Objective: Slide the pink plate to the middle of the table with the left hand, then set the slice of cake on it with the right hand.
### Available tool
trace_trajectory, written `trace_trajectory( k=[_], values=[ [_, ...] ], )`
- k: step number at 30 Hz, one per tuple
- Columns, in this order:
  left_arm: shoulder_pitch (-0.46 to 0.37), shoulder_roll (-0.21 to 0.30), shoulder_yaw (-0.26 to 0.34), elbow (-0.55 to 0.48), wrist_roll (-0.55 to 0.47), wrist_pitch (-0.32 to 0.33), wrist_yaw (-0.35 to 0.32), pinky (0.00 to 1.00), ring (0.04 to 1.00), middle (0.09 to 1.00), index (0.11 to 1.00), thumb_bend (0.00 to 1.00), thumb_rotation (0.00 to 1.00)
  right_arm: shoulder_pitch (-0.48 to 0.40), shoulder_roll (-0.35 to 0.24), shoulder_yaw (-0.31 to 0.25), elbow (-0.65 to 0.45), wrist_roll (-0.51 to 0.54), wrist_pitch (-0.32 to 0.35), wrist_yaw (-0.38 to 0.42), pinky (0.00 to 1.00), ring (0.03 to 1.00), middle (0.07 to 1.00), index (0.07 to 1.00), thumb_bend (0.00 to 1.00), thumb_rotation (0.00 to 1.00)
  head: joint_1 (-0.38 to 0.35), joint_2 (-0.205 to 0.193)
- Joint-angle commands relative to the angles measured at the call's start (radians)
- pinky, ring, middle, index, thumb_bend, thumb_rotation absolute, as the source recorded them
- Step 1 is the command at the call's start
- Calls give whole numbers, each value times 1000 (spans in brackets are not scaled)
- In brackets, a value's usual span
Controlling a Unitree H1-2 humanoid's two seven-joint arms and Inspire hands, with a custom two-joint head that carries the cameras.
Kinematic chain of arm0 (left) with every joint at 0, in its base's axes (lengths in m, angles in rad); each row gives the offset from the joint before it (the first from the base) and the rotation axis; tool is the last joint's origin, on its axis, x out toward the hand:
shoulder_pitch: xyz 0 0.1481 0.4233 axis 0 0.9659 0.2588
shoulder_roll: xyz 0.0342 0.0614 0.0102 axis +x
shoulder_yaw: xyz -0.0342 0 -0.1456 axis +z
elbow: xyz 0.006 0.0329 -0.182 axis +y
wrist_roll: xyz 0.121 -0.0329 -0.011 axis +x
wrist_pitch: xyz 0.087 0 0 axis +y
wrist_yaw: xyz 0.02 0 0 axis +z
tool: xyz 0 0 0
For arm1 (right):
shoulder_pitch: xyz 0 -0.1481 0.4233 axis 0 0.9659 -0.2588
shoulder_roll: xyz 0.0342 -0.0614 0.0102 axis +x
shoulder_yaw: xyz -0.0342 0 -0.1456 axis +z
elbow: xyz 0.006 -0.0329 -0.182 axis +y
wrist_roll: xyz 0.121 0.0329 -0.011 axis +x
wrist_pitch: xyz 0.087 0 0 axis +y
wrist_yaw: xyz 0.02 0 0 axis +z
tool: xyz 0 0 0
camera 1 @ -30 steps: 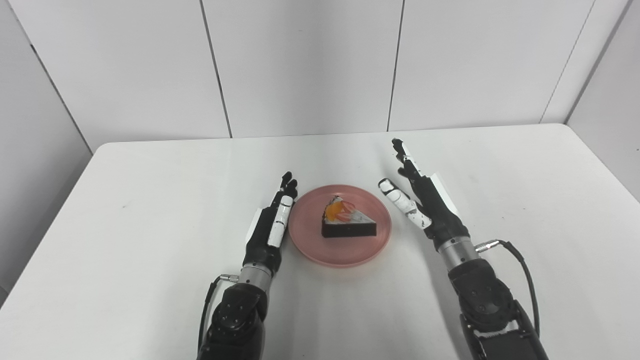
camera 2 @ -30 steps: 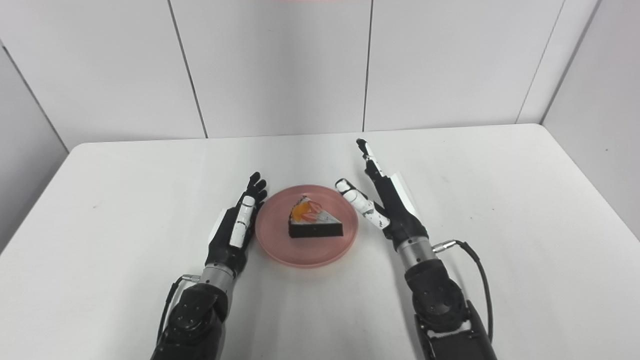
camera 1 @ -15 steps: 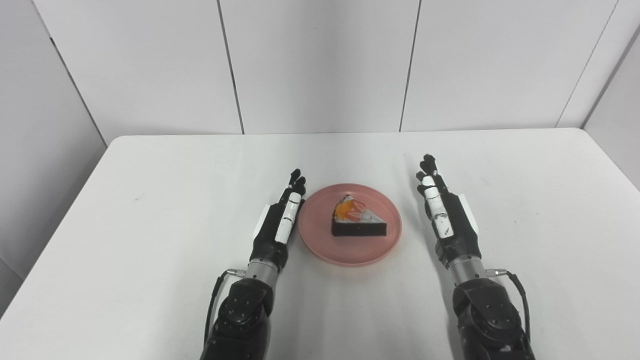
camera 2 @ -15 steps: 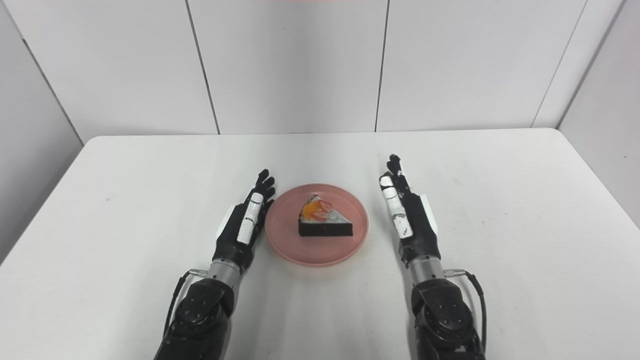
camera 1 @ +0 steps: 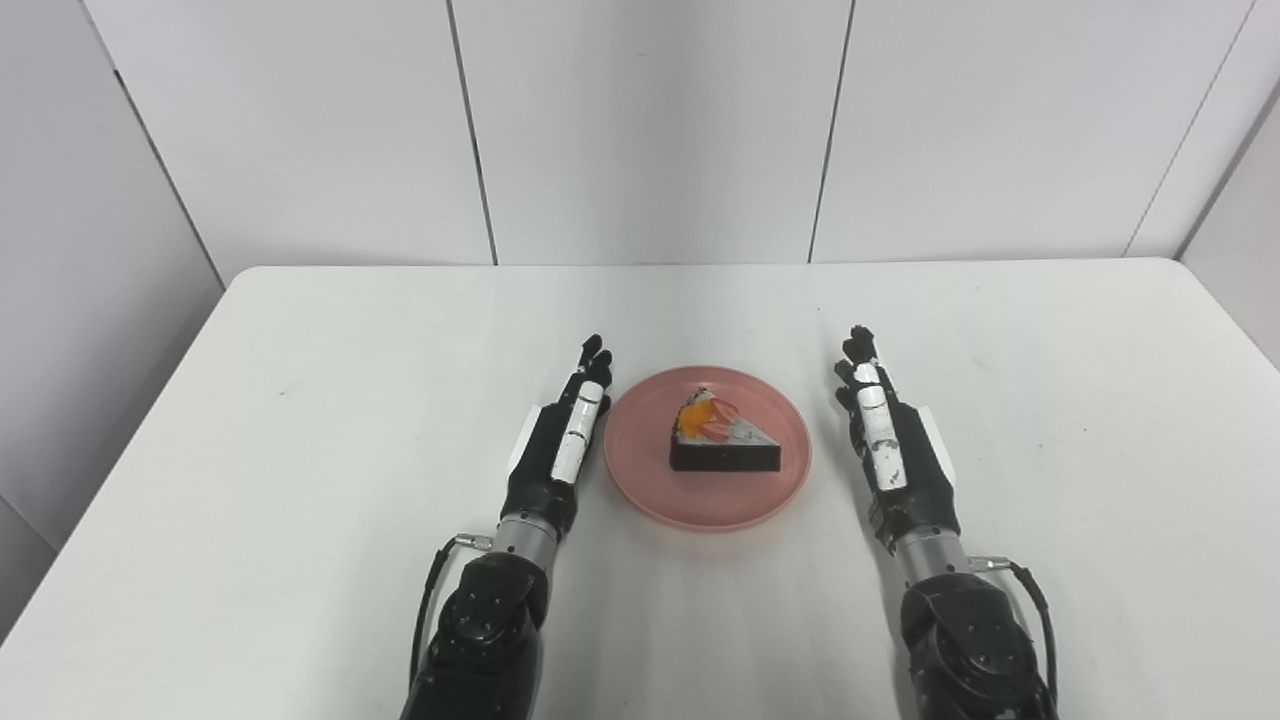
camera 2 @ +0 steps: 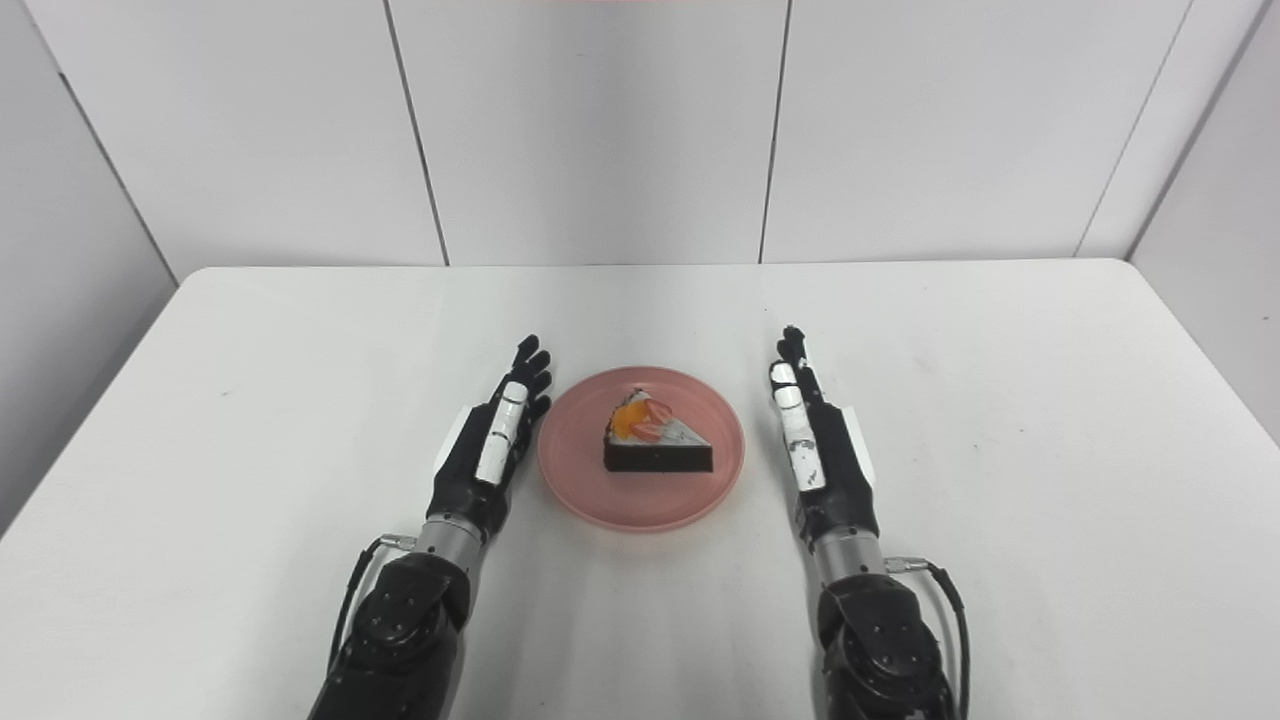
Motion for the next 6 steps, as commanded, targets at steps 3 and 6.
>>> trace_trajectory(
  k=[3,6],
  values=[
    [-9,17,4,-11,18,-24,13,1000,1000,1000,1000,570,1000,-39,8,21,-10,-25,9,-5,1000,1000,1000,1000,533,997,1,1],
    [-12,17,5,-6,29,-26,22,1000,1000,1000,1000,583,1000,-36,7,33,-7,-32,14,-1,1000,1000,1000,1000,568,981,2,1]
  ],
)
